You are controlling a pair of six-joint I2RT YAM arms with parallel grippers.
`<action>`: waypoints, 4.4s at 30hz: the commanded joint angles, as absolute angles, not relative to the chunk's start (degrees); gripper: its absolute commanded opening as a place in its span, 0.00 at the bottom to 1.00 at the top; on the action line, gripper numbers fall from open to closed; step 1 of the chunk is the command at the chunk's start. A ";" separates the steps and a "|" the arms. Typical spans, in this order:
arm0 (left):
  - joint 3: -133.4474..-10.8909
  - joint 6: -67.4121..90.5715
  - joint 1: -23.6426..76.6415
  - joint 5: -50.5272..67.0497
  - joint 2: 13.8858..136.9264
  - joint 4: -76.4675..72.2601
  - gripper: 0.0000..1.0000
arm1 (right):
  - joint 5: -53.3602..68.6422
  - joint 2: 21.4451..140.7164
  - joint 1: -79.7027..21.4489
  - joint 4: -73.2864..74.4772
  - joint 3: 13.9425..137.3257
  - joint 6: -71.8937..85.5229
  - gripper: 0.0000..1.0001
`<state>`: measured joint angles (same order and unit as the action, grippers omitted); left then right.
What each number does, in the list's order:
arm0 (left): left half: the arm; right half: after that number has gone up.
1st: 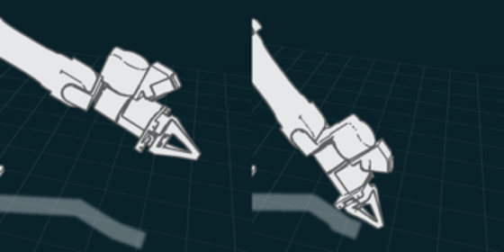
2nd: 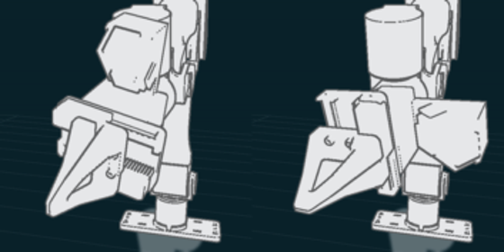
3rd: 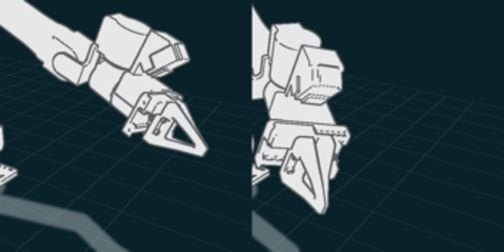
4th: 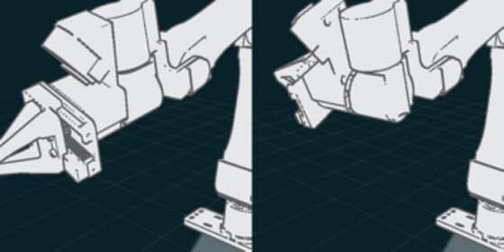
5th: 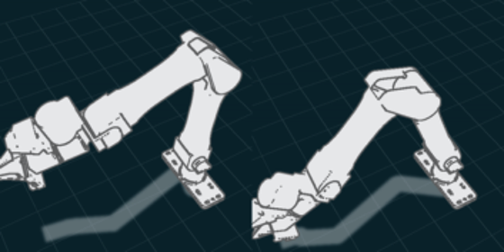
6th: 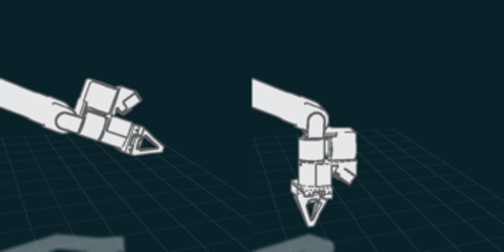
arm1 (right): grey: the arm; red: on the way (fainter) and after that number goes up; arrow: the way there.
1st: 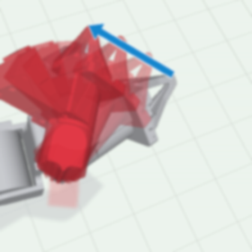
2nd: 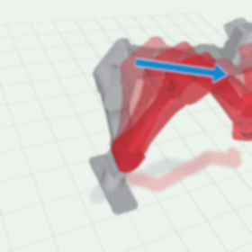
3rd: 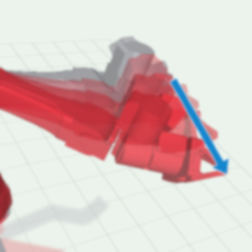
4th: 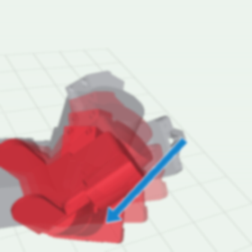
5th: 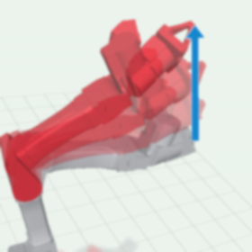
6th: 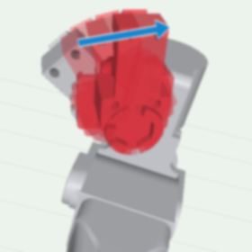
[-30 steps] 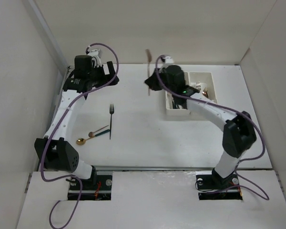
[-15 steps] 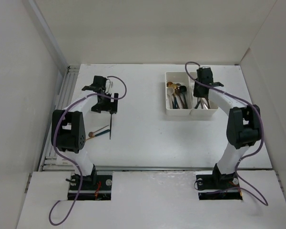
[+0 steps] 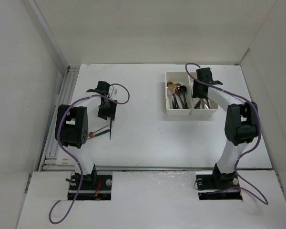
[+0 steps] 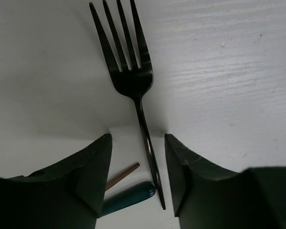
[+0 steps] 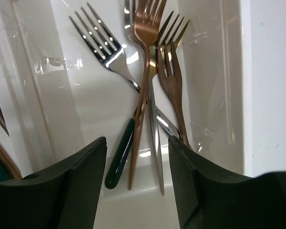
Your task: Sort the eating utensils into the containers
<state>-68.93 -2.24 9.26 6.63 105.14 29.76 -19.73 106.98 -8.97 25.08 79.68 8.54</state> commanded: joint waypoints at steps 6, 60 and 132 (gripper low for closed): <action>-70.22 -3.34 9.32 11.51 109.16 31.29 0.13 | -19.86 99.77 -8.61 24.52 81.30 8.88 0.60; -78.40 18.28 10.28 30.77 80.86 16.44 0.74 | 11.61 96.69 -35.78 -12.13 79.73 30.85 0.00; -80.77 -0.08 -0.89 -0.70 118.73 32.52 0.44 | -8.00 104.59 -6.94 30.50 90.88 8.61 0.59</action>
<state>-80.73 4.10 -4.38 1.15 113.95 40.05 -8.40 106.43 -6.46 32.58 88.44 7.94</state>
